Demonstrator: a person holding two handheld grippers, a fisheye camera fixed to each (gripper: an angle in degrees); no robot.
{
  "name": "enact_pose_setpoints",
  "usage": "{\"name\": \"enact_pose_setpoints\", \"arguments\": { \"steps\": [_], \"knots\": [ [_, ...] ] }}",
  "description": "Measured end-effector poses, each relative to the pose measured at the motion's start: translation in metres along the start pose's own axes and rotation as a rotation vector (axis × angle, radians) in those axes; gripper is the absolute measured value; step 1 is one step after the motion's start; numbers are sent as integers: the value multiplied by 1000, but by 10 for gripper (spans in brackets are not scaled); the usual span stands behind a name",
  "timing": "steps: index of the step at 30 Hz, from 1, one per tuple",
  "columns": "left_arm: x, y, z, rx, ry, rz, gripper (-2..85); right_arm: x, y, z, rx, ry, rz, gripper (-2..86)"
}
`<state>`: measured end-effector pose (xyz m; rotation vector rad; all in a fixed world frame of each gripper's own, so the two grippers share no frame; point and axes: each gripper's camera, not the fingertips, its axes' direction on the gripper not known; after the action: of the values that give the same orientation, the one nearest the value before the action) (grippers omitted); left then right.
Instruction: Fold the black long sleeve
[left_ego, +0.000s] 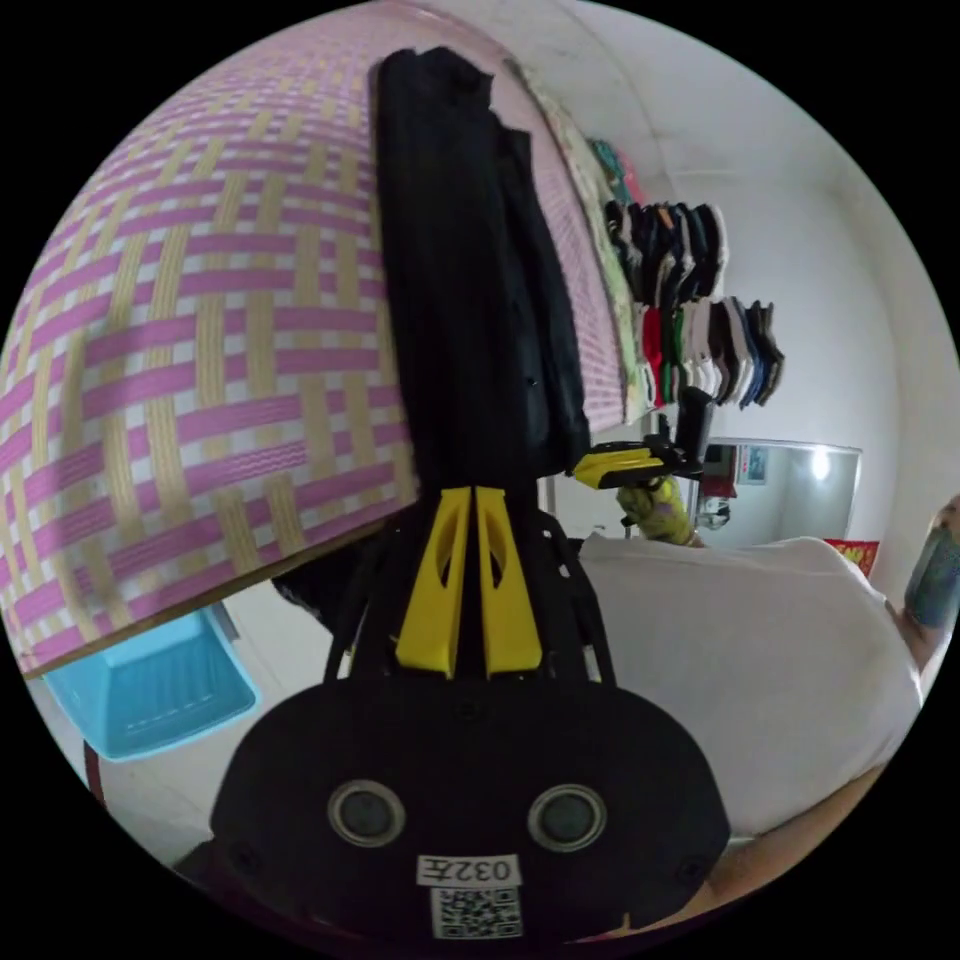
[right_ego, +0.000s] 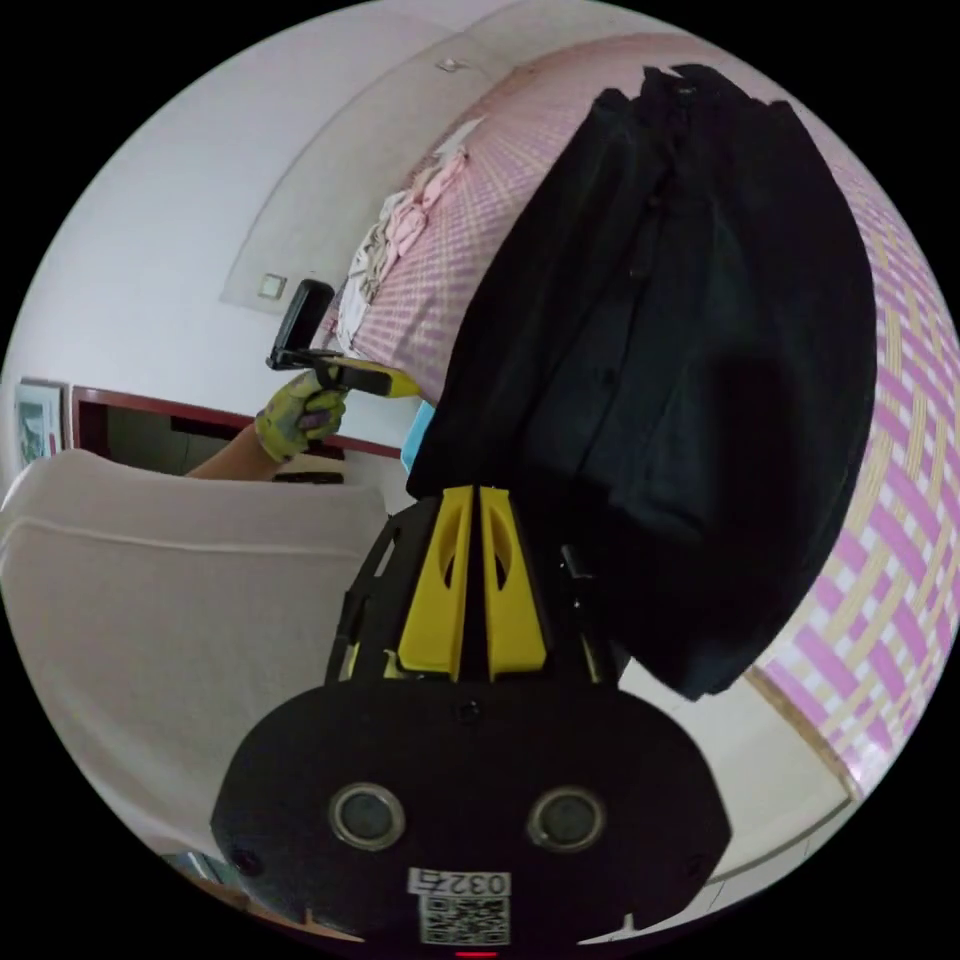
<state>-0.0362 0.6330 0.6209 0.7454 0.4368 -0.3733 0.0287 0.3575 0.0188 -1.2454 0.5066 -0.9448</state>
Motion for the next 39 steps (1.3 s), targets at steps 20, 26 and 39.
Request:
{"name": "enact_pose_setpoints", "arguments": {
  "steps": [20, 26, 39],
  "knots": [
    [4, 160, -31, 283, -10, 116, 10, 31, -2, -41, 103, 60, -190, -7],
    [-69, 216, -27, 326, 191, 0, 100, 105, 103, -100, 172, 87, 51, 48],
    [-146, 203, -21, 244, 414, -22, 168, 214, 139, -100, 279, -428, 328, 95]
  ]
}}
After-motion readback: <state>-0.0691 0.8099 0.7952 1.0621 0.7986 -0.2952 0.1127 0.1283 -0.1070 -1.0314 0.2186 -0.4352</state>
